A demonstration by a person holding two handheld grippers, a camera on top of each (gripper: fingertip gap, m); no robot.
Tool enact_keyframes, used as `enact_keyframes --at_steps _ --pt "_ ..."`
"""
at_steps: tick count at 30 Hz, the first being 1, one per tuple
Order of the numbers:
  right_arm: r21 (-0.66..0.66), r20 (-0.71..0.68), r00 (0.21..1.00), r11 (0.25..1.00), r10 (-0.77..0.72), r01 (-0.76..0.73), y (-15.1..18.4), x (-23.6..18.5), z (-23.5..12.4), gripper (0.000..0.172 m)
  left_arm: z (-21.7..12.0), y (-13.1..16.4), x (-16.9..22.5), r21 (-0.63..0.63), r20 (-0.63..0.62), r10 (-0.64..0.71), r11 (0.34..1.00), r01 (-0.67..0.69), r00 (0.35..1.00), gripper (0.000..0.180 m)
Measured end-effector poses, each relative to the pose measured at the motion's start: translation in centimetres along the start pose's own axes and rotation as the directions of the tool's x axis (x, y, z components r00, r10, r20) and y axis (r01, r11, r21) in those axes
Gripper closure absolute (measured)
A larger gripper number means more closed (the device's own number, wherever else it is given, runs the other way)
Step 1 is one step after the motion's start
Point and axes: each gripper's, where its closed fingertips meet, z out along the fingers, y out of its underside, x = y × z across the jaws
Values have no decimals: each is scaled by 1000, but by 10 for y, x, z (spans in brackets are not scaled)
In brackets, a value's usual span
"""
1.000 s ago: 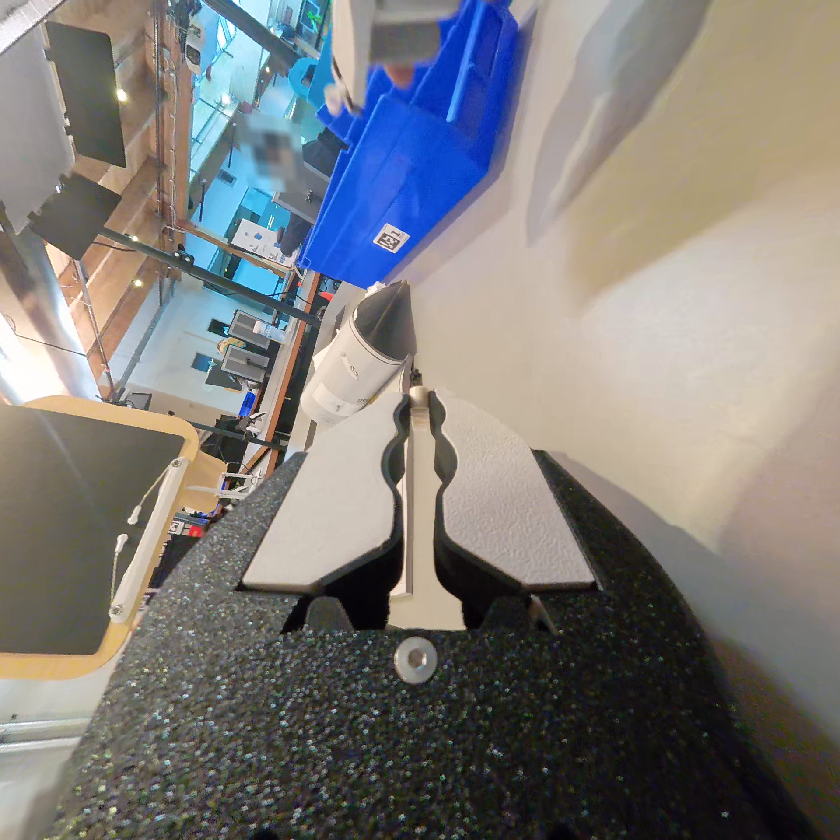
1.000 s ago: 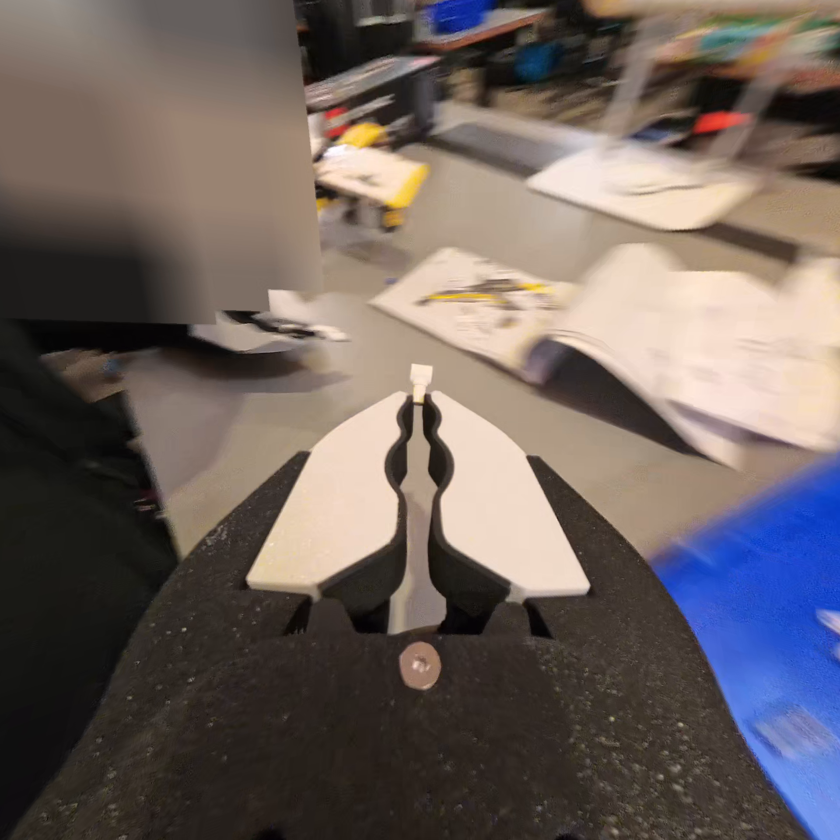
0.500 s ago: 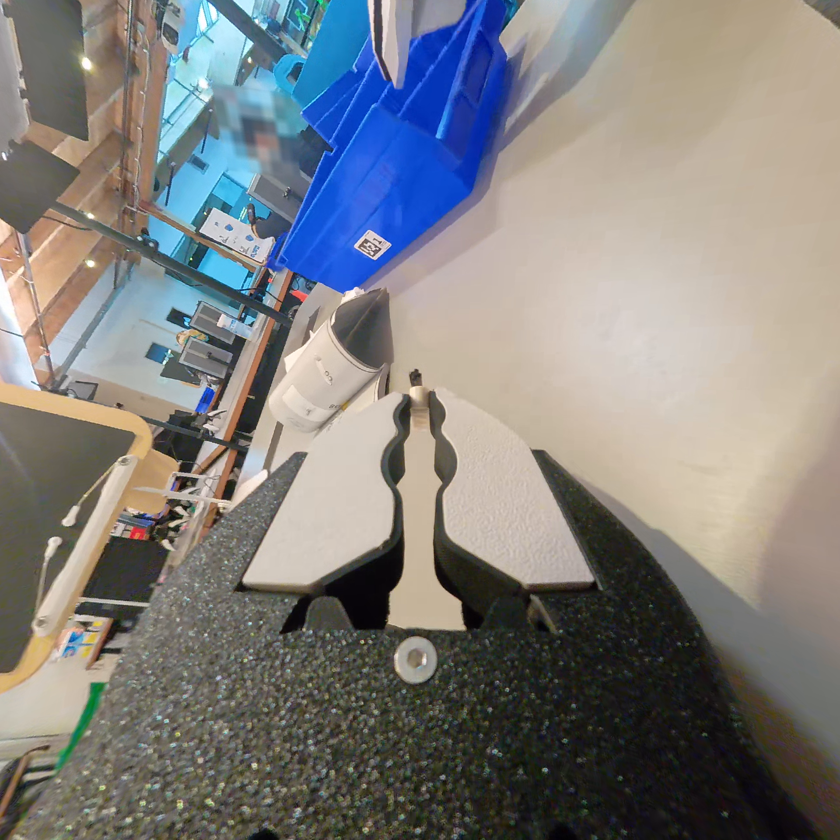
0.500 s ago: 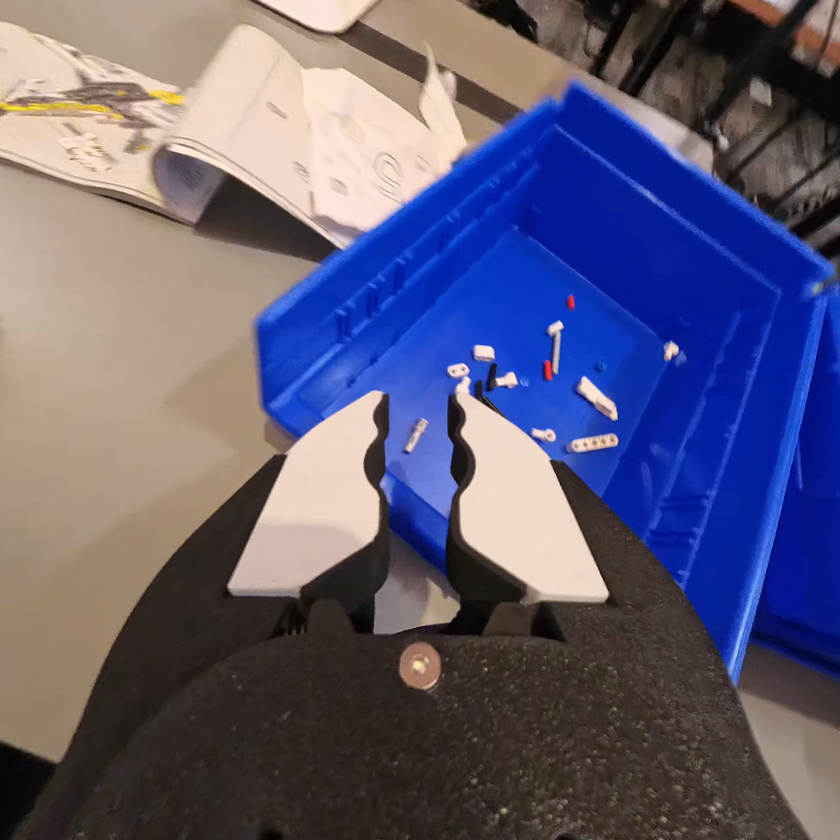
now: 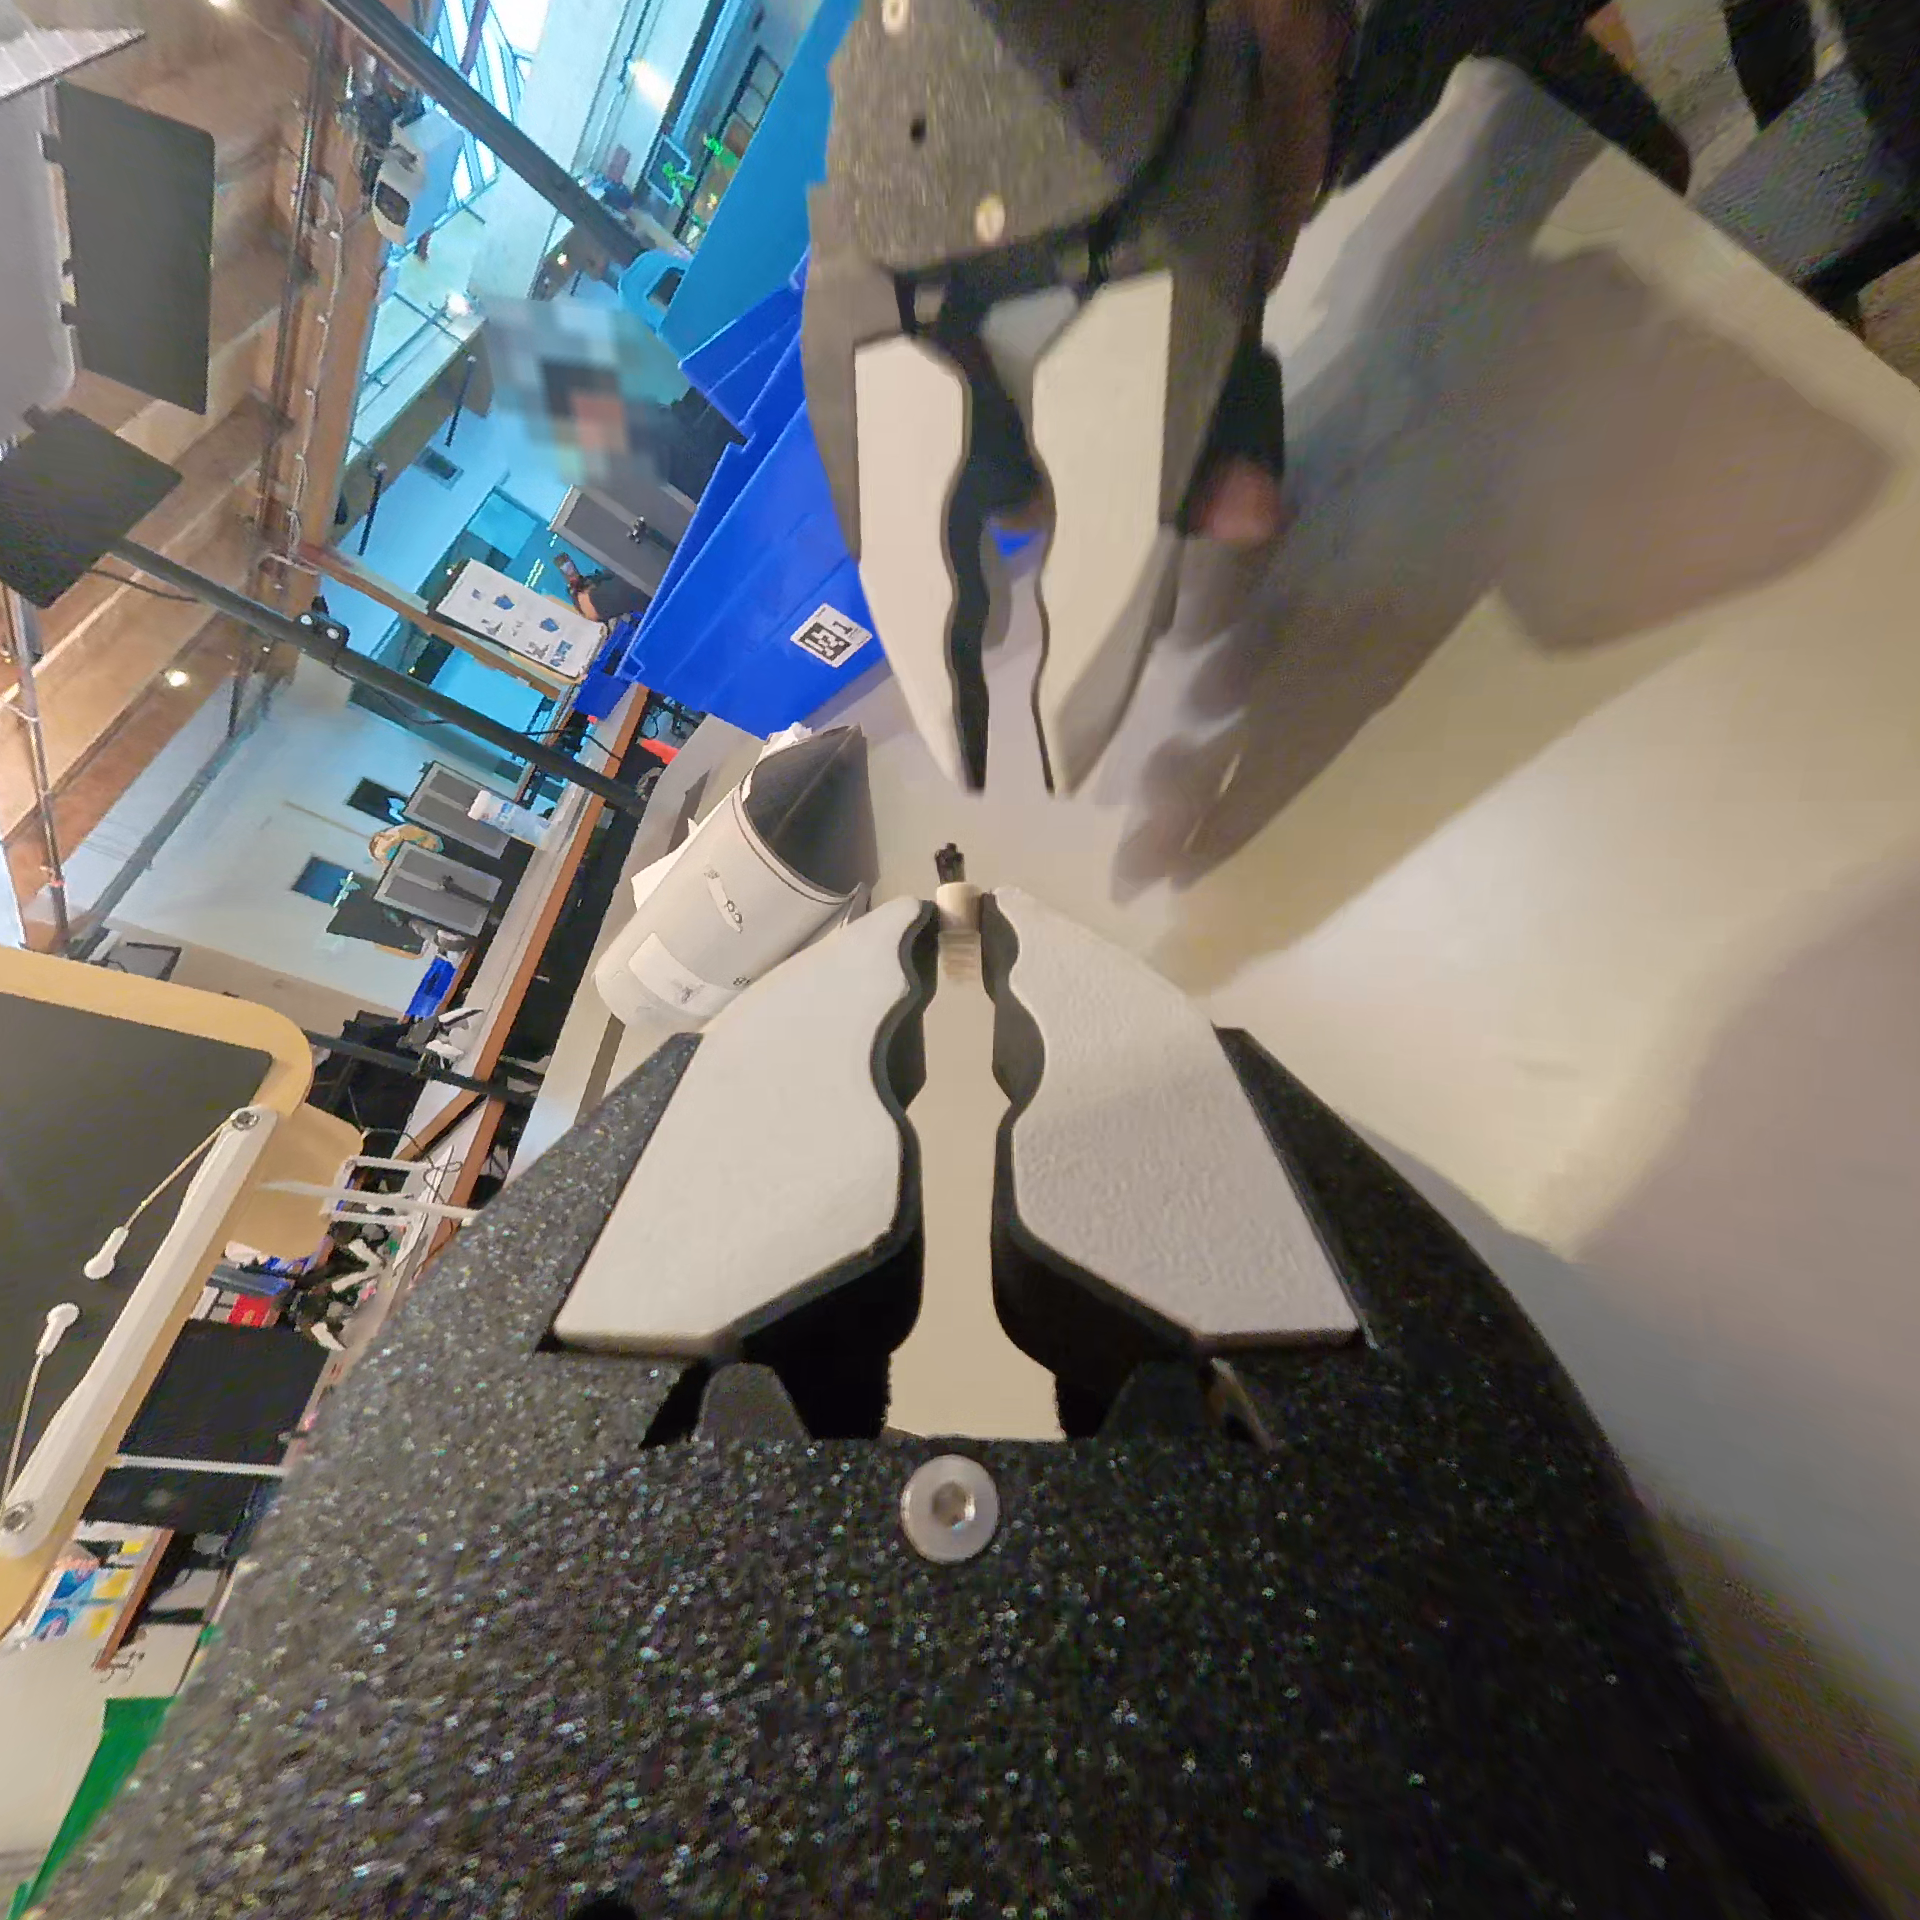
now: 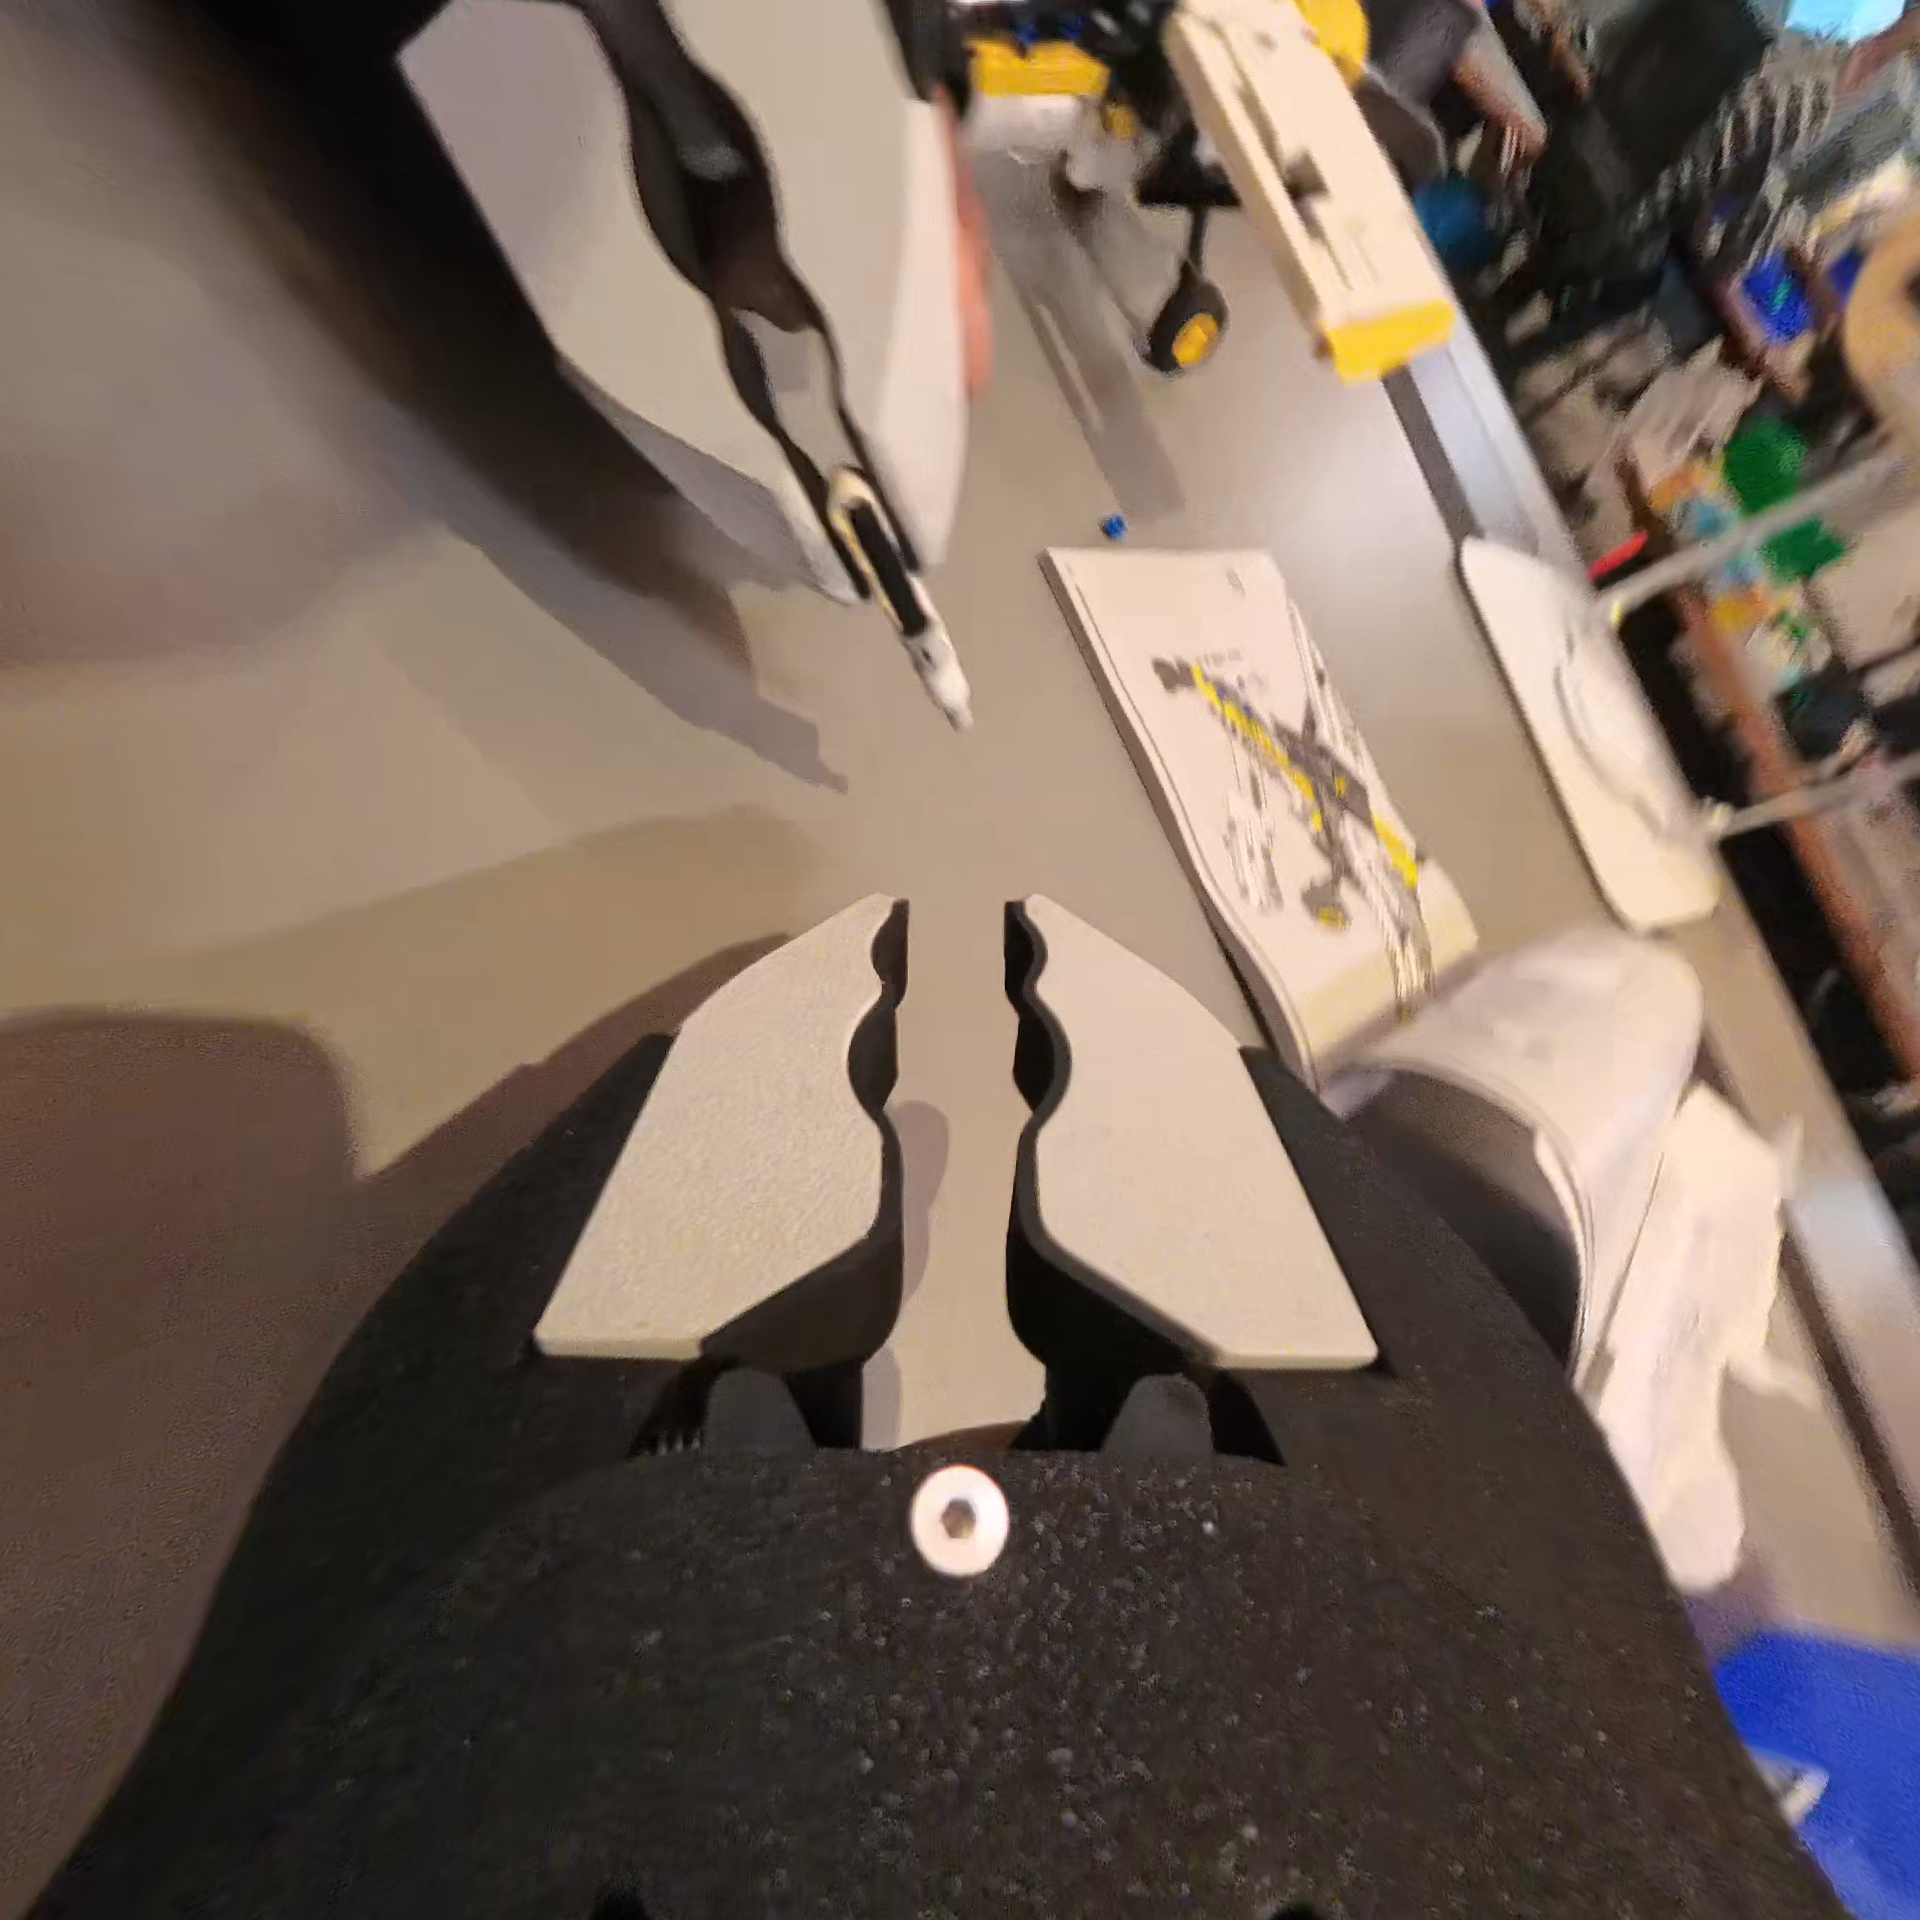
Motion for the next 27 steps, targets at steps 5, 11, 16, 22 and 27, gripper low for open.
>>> enact_keyframes --at_steps 5,11,16,22,27 --pt "78 -51 974 971 -223 226 -20 -8 23 153 -1 -2 4 10 -17 20 1000 -20 1000 172" --pt "113 -87 948 942 -307 316 -29 -8 32 155 1 1 6 -1 -36 15 1000 -15 999 172" --pt "113 -117 945 941 -307 319 -28 -4 35 164 3 6 6 -17 -35 10 1000 -11 999 172" --pt "124 -121 959 955 -254 269 -28 2 34 164 6 13 -4 -54 54 34 998 -31 998 165" --pt "129 -115 964 958 -241 255 -29 1 33 164 11 18 -1 -96 60 102 991 -96 993 161"
